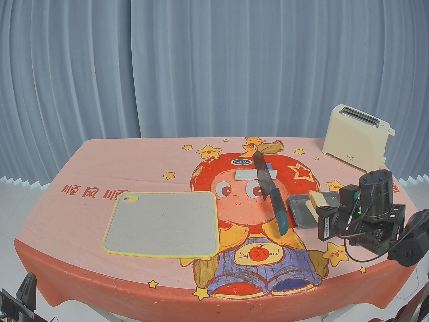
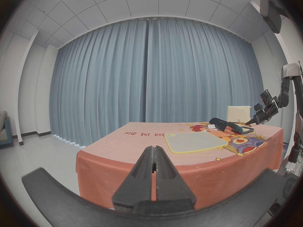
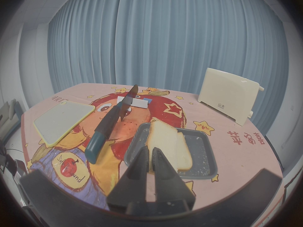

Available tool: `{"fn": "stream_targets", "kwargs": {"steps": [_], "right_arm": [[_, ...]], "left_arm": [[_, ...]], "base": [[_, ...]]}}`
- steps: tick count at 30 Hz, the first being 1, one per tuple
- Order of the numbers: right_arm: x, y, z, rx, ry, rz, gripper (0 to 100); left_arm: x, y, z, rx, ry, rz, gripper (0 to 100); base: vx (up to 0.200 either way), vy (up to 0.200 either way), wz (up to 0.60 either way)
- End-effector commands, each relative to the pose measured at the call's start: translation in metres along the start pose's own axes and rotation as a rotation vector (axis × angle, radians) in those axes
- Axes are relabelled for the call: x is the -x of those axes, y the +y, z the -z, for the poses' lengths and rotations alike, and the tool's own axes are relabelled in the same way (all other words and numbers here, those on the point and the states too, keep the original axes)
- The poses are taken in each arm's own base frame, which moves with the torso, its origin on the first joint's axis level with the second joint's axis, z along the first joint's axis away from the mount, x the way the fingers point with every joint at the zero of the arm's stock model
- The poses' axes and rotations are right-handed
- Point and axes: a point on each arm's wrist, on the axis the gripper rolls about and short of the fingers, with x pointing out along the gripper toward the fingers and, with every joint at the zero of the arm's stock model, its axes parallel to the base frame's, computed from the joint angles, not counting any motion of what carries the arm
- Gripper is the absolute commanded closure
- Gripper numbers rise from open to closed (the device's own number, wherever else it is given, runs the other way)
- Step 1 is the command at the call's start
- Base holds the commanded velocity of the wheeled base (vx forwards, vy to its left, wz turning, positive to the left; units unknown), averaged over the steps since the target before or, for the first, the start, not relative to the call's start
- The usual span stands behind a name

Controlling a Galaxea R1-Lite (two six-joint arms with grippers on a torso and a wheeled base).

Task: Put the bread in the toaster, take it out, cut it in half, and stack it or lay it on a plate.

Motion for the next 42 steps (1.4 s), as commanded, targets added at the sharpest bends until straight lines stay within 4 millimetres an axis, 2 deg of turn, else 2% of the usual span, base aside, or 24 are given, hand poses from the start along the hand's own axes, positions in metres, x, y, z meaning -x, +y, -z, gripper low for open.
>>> {"fn": "stream_targets", "kwargs": {"steps": [1,11,28,29,42], "right_arm": [[-0.015,0.004,0.005,0.011,0.031,0.006,100],[-0.017,-0.005,0.005,0.027,0.030,0.037,100],[-0.019,-0.008,0.005,0.028,0.034,0.049,100],[-0.020,-0.008,0.005,0.027,0.035,0.049,0],[-0.019,-0.006,0.005,0.025,0.032,0.039,0]], "left_arm": [[-0.001,0.000,0.005,0.000,0.017,-0.001,100],[-0.001,0.000,0.005,0.000,0.017,0.001,100],[-0.001,0.000,0.005,-0.002,0.017,0.001,100],[-0.001,0.000,0.005,-0.002,0.017,0.001,100],[-0.001,0.000,0.005,-0.002,0.017,0.001,100]], "base": [[0.000,0.000,0.00],[0.000,0.000,0.00],[0.000,0.000,0.00],[0.000,0.000,0.00],[0.000,0.000,0.00]]}}
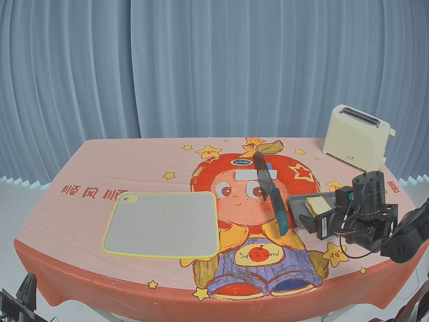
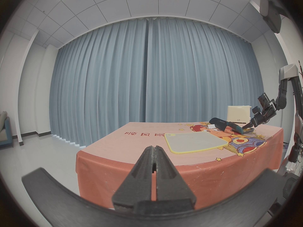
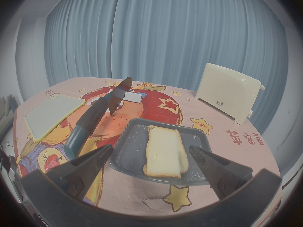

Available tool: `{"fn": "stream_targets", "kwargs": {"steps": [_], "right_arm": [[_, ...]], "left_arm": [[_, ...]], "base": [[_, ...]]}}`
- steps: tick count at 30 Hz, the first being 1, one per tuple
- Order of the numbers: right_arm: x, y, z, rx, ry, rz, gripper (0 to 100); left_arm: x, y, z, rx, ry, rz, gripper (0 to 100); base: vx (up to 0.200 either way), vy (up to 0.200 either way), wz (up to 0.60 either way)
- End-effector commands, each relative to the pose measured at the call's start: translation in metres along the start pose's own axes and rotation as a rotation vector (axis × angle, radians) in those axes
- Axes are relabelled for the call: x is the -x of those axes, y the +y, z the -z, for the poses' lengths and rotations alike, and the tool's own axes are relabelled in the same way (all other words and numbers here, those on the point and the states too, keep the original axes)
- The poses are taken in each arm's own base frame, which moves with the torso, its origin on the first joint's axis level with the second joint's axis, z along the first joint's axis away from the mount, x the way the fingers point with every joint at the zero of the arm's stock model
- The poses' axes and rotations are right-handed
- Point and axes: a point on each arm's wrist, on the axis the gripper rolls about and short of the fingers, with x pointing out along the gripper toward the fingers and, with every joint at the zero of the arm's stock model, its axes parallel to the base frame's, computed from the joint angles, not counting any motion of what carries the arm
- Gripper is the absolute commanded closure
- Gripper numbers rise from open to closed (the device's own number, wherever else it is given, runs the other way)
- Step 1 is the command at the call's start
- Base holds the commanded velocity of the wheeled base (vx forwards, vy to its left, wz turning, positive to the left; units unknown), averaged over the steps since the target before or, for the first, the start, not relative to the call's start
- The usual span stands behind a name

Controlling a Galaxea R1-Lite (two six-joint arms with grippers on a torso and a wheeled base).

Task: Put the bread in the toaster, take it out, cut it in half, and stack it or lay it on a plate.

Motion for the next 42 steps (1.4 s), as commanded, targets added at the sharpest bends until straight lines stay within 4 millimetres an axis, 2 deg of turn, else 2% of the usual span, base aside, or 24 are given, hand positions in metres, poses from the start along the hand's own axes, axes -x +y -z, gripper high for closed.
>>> {"fn": "stream_targets", "kwargs": {"steps": [1,19,27,31,34,37,39,41,42], "right_arm": [[0.001,0.000,-0.001,-0.001,-0.004,-0.002,0],[0.005,-0.009,-0.008,-0.041,-0.069,0.019,0],[0.003,-0.028,-0.010,-0.099,-0.149,0.076,0],[0.004,-0.055,-0.025,-0.173,-0.291,0.159,0],[0.016,-0.072,-0.033,-0.201,-0.391,0.212,0],[0.031,-0.081,-0.031,-0.216,-0.437,0.232,0],[0.061,-0.091,-0.022,-0.218,-0.483,0.274,0],[0.074,-0.096,-0.016,-0.223,-0.496,0.297,0],[0.088,-0.100,-0.007,-0.226,-0.507,0.323,0]], "left_arm": [[-0.001,0.000,0.005,0.000,0.017,-0.001,100],[-0.001,0.000,0.005,0.003,0.015,-0.004,100],[-0.001,0.000,0.005,0.000,0.015,-0.002,100],[-0.001,0.000,0.005,0.000,0.015,-0.002,100],[-0.001,0.000,0.005,0.000,0.015,-0.002,100],[-0.001,0.000,0.005,0.000,0.015,-0.002,100],[-0.001,0.000,0.005,0.000,0.015,-0.001,100],[-0.001,0.000,0.005,0.000,0.015,0.001,100],[-0.001,0.000,0.005,0.000,0.015,0.001,100]], "base": [[0.000,0.000,0.00],[0.000,0.000,0.00],[0.000,0.000,0.00],[0.000,0.000,0.00],[0.000,0.000,0.00],[0.000,0.000,0.00],[0.000,0.000,0.00],[0.000,0.000,0.00],[0.000,0.000,0.00]]}}
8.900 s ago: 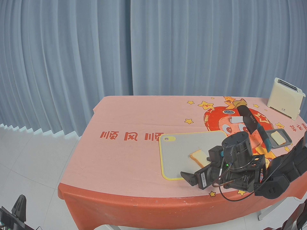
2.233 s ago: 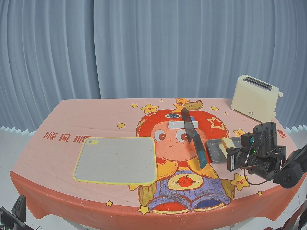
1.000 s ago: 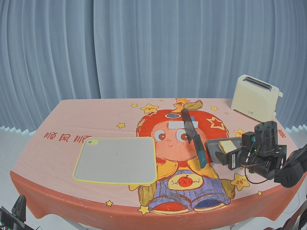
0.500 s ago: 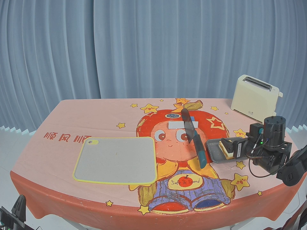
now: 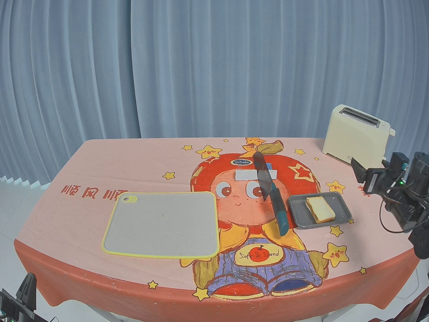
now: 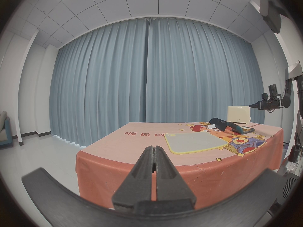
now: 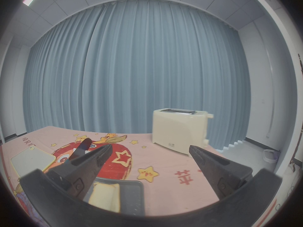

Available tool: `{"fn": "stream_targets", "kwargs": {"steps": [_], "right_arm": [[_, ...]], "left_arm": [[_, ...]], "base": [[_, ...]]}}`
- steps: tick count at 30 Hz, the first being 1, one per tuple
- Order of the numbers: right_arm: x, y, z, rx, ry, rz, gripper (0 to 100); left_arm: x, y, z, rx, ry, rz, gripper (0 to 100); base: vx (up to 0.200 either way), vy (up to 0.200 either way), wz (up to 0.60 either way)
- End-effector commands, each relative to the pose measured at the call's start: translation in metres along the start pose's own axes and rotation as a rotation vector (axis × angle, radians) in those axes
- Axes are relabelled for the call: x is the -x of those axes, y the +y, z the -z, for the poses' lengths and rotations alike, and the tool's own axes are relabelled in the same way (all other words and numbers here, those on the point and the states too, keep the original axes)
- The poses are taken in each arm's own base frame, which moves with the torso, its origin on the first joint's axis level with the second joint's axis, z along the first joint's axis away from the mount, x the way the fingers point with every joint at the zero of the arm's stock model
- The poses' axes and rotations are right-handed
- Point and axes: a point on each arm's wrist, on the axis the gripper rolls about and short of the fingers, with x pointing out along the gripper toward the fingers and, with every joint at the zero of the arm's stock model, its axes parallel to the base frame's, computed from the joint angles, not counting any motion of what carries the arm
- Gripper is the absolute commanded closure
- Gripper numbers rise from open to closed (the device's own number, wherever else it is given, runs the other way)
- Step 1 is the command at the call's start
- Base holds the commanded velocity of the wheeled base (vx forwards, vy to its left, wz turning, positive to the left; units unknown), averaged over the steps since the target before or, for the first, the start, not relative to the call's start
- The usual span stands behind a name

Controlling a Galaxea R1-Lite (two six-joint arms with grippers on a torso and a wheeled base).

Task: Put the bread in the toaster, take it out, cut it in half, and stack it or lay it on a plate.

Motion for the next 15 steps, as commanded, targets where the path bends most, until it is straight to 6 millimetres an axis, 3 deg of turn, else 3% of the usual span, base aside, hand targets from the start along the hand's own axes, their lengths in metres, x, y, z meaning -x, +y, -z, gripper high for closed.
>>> {"fn": "stream_targets", "kwargs": {"steps": [1,11,15], "right_arm": [[0.062,-0.038,-0.007,-0.017,-0.105,0.087,0],[0.176,-0.061,0.020,-0.020,-0.212,0.025,0],[0.206,-0.068,0.044,0.016,-0.163,0.029,0]], "left_arm": [[-0.001,0.000,0.005,0.000,0.016,0.001,100],[-0.001,0.000,0.005,0.000,0.016,0.001,100],[-0.001,0.000,0.005,0.001,0.017,0.003,100]], "base": [[0.000,0.000,0.00],[0.000,0.000,0.00],[0.000,0.000,0.00]]}}
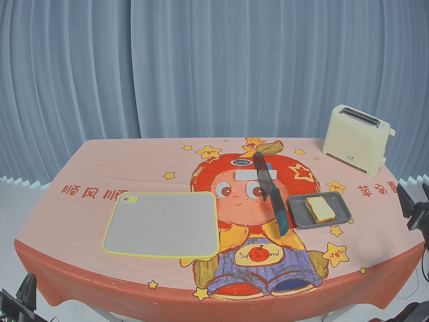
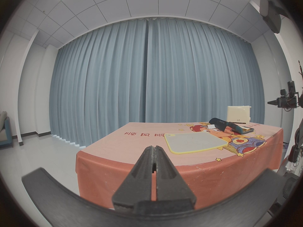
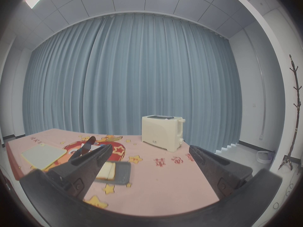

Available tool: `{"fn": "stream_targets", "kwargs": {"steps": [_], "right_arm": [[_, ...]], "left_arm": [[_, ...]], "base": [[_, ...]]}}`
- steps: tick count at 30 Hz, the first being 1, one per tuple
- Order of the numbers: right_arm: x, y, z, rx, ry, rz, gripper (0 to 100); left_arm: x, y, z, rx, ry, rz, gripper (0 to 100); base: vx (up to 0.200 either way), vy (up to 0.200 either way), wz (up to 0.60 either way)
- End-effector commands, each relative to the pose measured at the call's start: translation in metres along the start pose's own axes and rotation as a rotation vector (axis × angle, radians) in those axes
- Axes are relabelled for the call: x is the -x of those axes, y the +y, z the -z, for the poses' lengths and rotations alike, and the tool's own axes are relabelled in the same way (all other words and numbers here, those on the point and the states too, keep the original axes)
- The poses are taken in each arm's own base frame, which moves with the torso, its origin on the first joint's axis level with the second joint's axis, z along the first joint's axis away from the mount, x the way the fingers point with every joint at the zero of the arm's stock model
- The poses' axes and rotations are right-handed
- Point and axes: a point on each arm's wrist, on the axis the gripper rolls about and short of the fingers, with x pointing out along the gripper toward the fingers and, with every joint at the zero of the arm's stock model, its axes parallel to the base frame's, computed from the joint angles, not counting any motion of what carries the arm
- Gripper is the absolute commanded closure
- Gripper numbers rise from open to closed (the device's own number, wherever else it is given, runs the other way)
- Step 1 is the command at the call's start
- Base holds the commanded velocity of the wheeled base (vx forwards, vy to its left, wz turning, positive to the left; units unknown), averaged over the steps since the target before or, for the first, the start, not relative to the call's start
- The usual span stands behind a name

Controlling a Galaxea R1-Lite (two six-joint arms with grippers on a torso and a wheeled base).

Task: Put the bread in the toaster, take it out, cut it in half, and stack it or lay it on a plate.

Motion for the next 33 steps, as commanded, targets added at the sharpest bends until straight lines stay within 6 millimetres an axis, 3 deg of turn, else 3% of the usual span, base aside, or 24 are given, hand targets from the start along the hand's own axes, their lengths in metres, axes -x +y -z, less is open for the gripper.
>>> {"fn": "stream_targets", "kwargs": {"steps": [1,6,7,10,16,27,33], "right_arm": [[0.093,-0.024,0.038,0.015,-0.076,0.001,0],[0.123,-0.028,0.078,0.051,-0.011,-0.053,0],[0.131,-0.026,0.077,0.035,-0.007,-0.108,0],[0.126,-0.025,0.086,0.023,-0.009,-0.144,0],[0.125,-0.025,0.084,-0.049,-0.048,-0.102,0],[0.125,-0.024,0.084,0.002,-0.049,-0.178,0],[0.125,-0.025,0.084,-0.065,-0.051,-0.098,0]], "left_arm": [[-0.001,0.000,0.005,0.000,0.016,0.001,100],[-0.001,0.000,0.005,0.001,0.017,0.003,100],[-0.001,0.000,0.005,0.001,0.017,0.004,100],[-0.001,0.000,0.005,0.000,0.017,0.004,100],[-0.001,0.000,0.005,0.000,0.017,0.004,100],[-0.001,0.000,0.005,0.000,0.017,0.004,100],[-0.001,0.000,0.005,0.000,0.017,0.004,100]], "base": [[0.000,0.000,0.00],[0.000,0.000,0.00],[0.000,0.000,0.00],[0.000,0.000,0.00],[0.000,0.000,0.00],[0.000,0.000,0.00],[0.000,0.000,0.00]]}}
